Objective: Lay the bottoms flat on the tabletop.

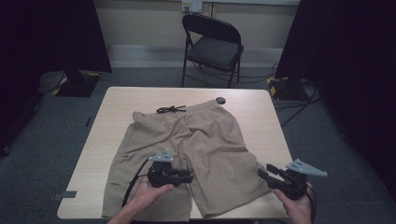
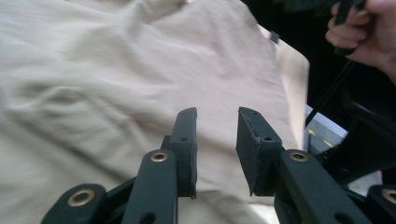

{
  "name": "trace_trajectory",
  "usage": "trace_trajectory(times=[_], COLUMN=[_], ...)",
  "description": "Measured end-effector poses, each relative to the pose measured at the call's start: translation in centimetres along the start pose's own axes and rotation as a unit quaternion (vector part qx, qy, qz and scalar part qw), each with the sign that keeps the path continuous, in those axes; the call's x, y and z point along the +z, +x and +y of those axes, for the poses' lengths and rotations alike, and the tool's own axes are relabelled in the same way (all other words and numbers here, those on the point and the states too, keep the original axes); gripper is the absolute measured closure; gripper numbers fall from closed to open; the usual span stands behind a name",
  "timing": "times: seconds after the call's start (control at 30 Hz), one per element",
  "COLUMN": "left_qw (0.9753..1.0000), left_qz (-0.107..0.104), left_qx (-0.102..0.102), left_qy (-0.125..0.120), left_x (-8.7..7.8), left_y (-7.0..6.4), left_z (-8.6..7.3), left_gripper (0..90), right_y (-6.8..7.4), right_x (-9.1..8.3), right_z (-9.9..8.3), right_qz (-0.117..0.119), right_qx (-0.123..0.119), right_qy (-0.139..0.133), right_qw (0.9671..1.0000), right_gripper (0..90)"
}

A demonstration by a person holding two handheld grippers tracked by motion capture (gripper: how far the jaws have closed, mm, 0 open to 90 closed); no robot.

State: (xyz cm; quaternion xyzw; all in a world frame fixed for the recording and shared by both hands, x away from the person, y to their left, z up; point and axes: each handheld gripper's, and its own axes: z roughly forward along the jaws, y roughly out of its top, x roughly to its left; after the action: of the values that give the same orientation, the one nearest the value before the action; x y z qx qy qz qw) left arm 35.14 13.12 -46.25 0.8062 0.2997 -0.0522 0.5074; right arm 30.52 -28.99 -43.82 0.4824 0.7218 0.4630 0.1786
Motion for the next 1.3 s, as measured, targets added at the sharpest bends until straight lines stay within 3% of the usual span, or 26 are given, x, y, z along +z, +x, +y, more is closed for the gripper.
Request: trace_trajectory(times=[0.17,0.23,0.27,0.5,0.6,0.73,0.77,0.83,0.93,1.17,1.3], left_qw=[0.9994,0.9985,0.9981,0.9933,0.9917,0.9885,0.9883,0.9872,0.9882,0.9902,0.9913], left_qz=[0.029,0.046,0.055,0.104,0.114,0.136,0.137,0.145,0.14,0.13,0.117], left_qx=[-0.016,-0.028,-0.028,-0.051,-0.058,-0.062,-0.062,-0.056,-0.056,-0.047,-0.055], left_qy=[-0.008,-0.01,-0.007,-0.01,0.0,0.02,0.025,0.034,0.028,0.017,0.022], left_x=[-2.0,-3.0,-3.6,-6.2,-6.5,-6.8,-6.9,-7.0,-7.4,-7.9,-8.1], left_y=[2.0,3.0,3.4,5.7,6.3,6.8,7.0,7.0,6.8,5.7,5.2], left_z=[-0.4,-0.8,-1.1,-2.3,-3.1,-4.3,-4.5,-5.1,-5.6,-6.9,-7.1], left_gripper=[67.8,67.6,67.6,66.6,66.2,65.7,65.7,65.4,65.4,65.5,65.1], right_y=[-1.8,-2.4,-2.5,-1.8,-1.1,-0.8,-0.9,-1.1,-1.2,-1.2,-1.5], right_x=[4.8,5.8,5.9,3.1,2.0,2.3,2.4,2.7,3.0,6.4,9.8], right_z=[0.0,-0.2,-0.3,-1.9,-3.2,-4.4,-4.4,-3.9,-2.3,2.2,3.8], right_qz=[-0.009,-0.023,-0.021,-0.011,-0.006,-0.012,-0.012,-0.02,-0.011,-0.008,0.003], right_qx=[0.005,0.003,0.007,0.018,0.012,0.001,0.003,0.004,0.01,-0.002,-0.009], right_qy=[0.045,0.06,0.062,0.063,0.077,0.119,0.119,0.112,0.076,0.023,0.026], right_qw=[0.9989,0.9979,0.9978,0.9978,0.9969,0.9929,0.9928,0.9935,0.997,0.9997,0.9996], right_gripper=[57.3,79.0,85.7,89.9,90.0,89.7,87.7,75.2,61.7,65.6,75.0])
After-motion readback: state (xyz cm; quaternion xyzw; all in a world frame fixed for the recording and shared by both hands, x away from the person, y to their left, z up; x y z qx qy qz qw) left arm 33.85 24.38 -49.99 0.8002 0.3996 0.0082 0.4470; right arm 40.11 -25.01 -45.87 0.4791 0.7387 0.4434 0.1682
